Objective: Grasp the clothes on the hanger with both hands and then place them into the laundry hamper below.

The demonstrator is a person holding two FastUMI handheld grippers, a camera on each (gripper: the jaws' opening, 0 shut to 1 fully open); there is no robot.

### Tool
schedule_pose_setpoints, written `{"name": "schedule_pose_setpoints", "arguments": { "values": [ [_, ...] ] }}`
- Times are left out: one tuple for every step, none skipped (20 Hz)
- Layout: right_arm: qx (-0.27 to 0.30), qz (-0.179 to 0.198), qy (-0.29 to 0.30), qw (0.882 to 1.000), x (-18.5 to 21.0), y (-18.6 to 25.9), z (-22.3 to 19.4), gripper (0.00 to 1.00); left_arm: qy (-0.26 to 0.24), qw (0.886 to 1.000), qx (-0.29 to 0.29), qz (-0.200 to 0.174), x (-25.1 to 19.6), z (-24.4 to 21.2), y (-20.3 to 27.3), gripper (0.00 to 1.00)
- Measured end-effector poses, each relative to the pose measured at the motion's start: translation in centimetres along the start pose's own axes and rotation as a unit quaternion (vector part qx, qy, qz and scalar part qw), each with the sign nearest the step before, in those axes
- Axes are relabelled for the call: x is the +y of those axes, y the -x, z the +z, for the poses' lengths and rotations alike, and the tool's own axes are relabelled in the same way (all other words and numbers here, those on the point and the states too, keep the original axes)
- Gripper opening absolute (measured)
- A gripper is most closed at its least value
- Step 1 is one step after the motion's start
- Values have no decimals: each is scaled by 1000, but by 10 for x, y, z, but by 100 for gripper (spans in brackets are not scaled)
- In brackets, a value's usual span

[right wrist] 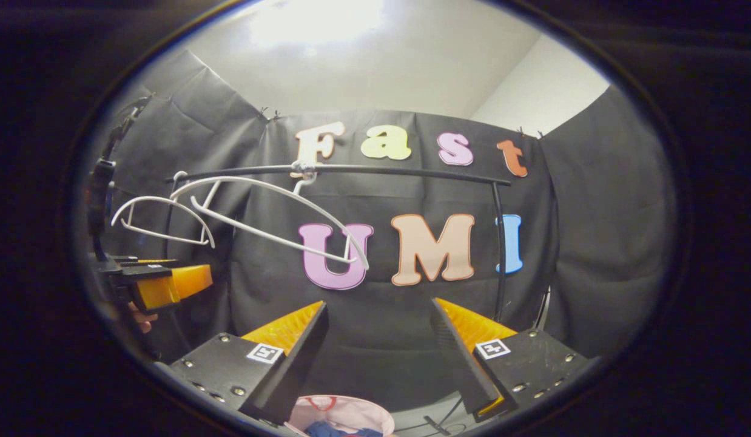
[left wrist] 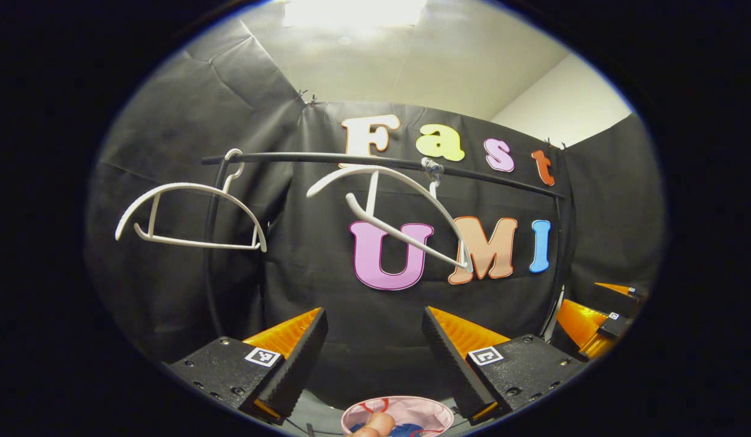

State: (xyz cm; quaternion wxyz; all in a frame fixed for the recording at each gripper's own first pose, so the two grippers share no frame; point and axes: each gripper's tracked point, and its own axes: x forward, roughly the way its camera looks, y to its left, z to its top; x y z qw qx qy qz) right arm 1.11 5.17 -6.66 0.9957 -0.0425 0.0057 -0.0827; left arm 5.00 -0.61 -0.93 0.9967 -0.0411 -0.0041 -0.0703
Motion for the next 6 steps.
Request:
{"name": "schedule_pose_setpoints", "arguments": {
  "values": [
    [0,3,0,1000,1,1,1,98,0,1000,-3,4,1,3,2,95],
    [1,6,-2,1000,2,4,2,100,-2,1000,-4,7,1,4,3,94],
    [5,6,-4,1000,3,9,1,100,-5,1000,-2,11,1,3,5,94],
    [11,6,-6,1000,4,14,-3,100,-9,1000,6,16,1,-2,7,94],
    [17,5,-8,1000,2,18,-9,100,-14,1000,17,14,-2,-8,11,94],
    [21,5,-10,1000,1,21,-11,95,-16,1000,24,7,-8,-14,13,95]
  ]
}}
